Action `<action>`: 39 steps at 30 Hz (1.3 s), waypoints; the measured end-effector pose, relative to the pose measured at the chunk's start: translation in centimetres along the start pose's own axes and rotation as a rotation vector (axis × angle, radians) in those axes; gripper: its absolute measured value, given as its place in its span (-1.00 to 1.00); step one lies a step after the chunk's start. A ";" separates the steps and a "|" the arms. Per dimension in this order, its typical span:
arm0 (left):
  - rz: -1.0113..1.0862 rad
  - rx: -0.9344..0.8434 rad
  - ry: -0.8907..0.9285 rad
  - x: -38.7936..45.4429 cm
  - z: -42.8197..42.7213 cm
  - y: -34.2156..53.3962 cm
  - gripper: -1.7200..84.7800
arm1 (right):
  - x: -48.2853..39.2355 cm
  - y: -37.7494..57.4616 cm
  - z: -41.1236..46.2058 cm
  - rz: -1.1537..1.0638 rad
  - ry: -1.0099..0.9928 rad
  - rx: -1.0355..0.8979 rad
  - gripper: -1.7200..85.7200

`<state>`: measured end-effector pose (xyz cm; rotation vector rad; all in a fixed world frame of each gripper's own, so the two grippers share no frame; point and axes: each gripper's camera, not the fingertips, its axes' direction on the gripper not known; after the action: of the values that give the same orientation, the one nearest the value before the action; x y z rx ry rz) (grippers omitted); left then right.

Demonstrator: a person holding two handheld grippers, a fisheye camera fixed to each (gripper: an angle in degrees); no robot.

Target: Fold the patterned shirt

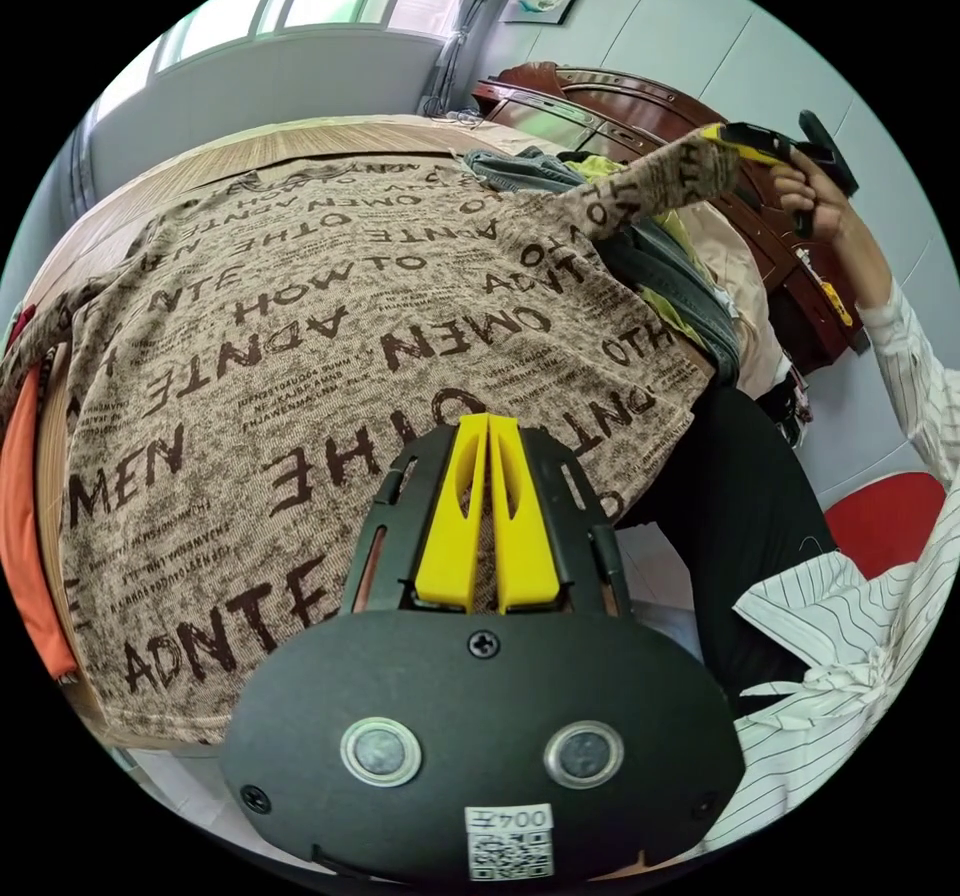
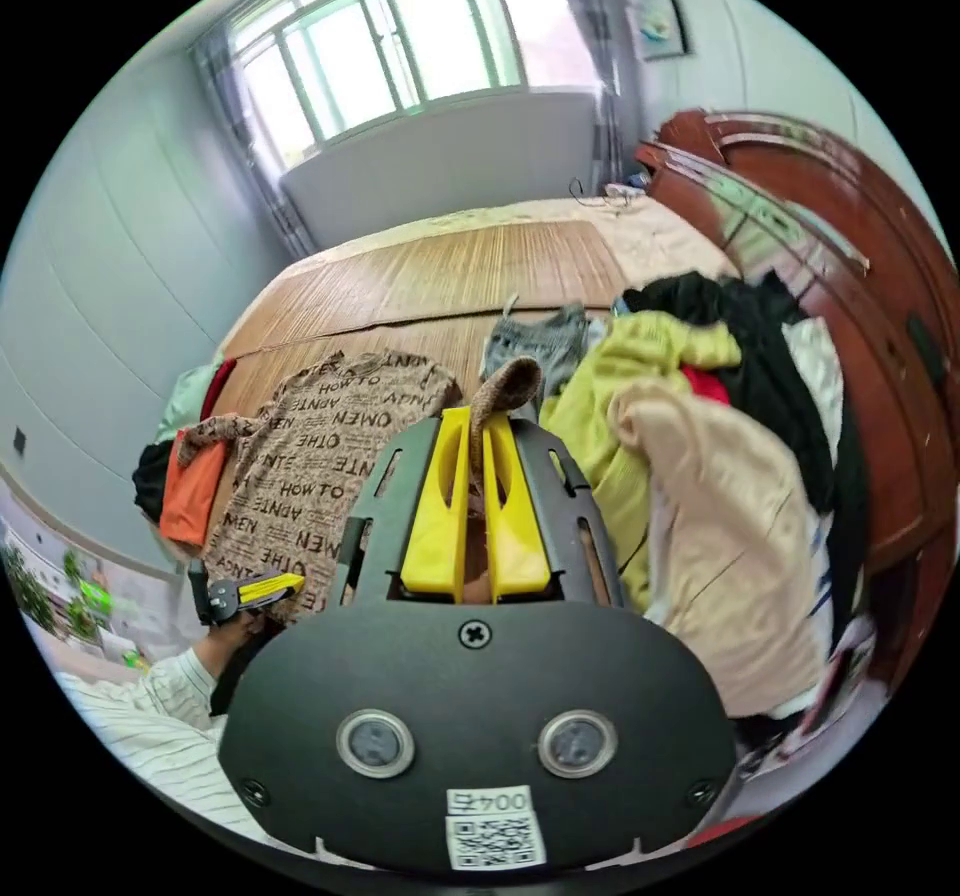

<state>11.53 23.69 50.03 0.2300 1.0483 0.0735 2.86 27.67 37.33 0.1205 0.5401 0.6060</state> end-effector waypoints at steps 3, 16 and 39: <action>-0.020 0.000 0.025 -0.5 0.3 -0.3 -0.95 | -0.3 -6.4 -2.9 -0.170 0.111 -0.019 -0.94; -0.121 -0.083 0.169 -2.4 1.0 -2.8 -0.96 | 15.2 -9.5 7.2 0.144 0.399 -0.270 -0.86; 0.370 -0.341 0.176 10.5 7.1 -7.5 -0.96 | -7.4 22.3 10.9 -0.439 -0.131 -0.600 -0.95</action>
<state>22.56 17.03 42.85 0.1056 1.1391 0.6110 -7.97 42.29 55.81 -0.5122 0.2269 0.3059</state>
